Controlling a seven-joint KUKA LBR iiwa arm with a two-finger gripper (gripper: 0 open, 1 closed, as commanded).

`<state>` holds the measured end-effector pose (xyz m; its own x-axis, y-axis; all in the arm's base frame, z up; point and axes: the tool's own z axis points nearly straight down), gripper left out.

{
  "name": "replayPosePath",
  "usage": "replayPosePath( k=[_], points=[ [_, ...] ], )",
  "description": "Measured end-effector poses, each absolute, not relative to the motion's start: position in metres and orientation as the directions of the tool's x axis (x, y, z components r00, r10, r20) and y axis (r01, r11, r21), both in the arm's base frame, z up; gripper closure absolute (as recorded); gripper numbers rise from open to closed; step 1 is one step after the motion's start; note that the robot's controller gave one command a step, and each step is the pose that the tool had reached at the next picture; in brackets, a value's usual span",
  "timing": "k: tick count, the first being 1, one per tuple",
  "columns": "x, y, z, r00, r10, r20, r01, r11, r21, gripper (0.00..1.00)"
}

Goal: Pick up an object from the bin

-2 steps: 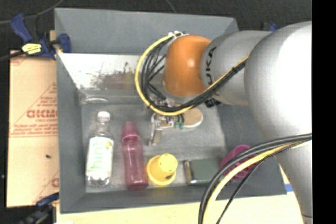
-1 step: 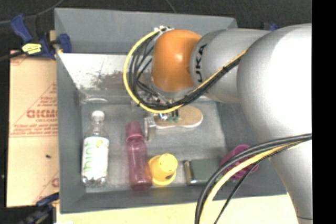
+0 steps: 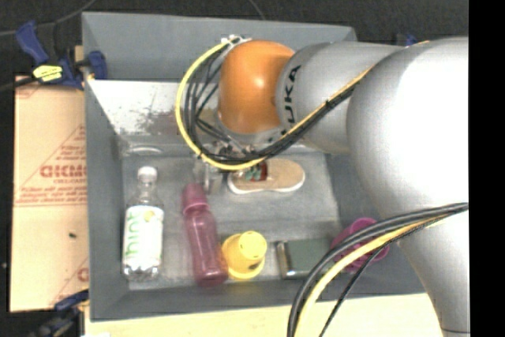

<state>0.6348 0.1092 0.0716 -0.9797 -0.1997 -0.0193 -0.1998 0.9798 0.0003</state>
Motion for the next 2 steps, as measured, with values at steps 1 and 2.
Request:
replayPosePath(
  k=[1,2],
  points=[
    [0.6348,0.1092,0.0716,-0.98,-0.198,-0.019,-0.198,0.98,0.001,1.0],
    [0.6348,0.1092,0.0716,-0.98,-0.197,-0.019,-0.197,0.98,0.001,1.0]
  ],
)
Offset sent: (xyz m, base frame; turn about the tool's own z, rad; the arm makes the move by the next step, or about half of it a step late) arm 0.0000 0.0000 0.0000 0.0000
